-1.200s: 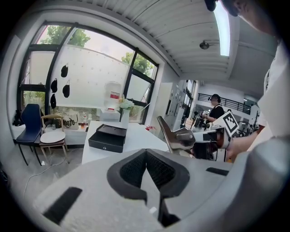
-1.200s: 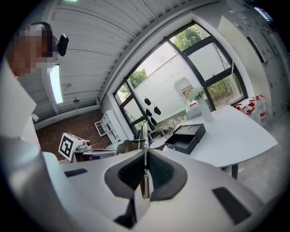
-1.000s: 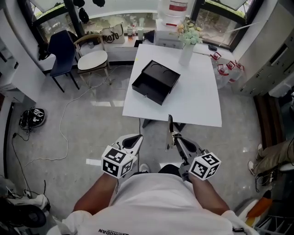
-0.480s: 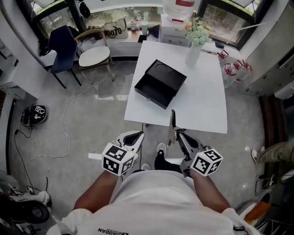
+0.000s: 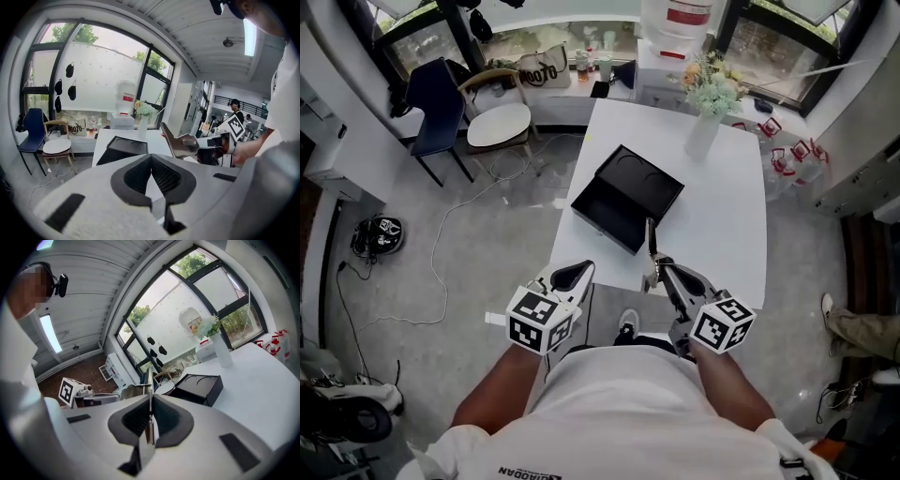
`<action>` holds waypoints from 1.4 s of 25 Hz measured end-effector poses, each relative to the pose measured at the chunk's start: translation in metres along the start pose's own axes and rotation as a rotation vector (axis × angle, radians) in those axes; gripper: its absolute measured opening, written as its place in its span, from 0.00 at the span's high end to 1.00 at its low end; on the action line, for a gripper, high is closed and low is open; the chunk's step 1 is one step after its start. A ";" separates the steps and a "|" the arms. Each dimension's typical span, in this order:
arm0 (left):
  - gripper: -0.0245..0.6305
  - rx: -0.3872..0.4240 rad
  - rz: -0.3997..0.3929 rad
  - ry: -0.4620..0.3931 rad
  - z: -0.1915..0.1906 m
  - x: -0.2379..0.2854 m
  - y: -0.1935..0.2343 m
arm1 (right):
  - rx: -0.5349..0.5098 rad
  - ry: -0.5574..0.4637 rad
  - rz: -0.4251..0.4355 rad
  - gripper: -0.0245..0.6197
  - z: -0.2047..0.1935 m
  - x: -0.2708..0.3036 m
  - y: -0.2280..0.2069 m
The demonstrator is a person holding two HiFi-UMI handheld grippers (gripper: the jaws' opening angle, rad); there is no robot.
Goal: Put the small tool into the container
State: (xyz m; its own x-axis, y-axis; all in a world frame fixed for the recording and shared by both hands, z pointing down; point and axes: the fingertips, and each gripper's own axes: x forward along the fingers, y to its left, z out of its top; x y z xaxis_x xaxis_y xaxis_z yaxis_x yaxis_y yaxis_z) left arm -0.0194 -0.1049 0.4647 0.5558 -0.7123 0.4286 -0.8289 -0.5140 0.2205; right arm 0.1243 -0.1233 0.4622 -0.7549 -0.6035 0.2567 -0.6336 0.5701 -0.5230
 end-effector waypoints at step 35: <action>0.95 0.042 -0.089 0.150 0.007 0.059 0.112 | -0.097 0.110 -0.179 0.95 -0.001 0.128 -0.076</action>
State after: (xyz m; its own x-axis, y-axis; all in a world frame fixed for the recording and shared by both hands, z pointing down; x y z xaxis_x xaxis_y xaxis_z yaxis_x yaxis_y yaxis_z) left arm -0.0793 -0.2076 0.5085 0.6088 -0.5853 0.5355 -0.7716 -0.5937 0.2283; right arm 0.0759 -0.2432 0.5357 -0.6396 -0.6382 0.4285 -0.7683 0.5135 -0.3820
